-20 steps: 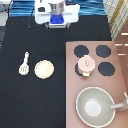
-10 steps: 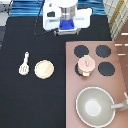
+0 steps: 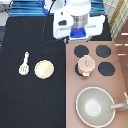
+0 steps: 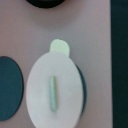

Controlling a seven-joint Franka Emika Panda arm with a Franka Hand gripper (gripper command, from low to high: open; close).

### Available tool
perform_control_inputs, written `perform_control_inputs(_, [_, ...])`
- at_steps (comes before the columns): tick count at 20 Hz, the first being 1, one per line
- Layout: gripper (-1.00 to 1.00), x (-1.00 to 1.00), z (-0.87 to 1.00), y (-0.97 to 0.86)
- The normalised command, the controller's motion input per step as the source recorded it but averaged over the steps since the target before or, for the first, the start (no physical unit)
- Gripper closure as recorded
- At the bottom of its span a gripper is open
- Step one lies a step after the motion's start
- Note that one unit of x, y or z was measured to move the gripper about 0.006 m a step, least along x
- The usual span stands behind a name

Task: Take the lid off the pot, put the pot on the plate, and use the tool to push the pot to the front of the table.

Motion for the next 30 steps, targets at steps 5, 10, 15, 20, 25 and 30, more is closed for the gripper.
perform_control_inputs(5, [-1.00, 0.36, -0.36, 0.45])
perform_control_inputs(10, [-1.00, 0.34, -0.44, 0.09])
perform_control_inputs(15, [-1.00, 0.51, -0.33, 0.24])
perform_control_inputs(20, [-1.00, 0.61, -0.13, 0.39])
perform_control_inputs(25, [-1.00, 0.41, -0.16, 0.38])
perform_control_inputs(30, [-1.00, 0.10, -0.26, 0.24])
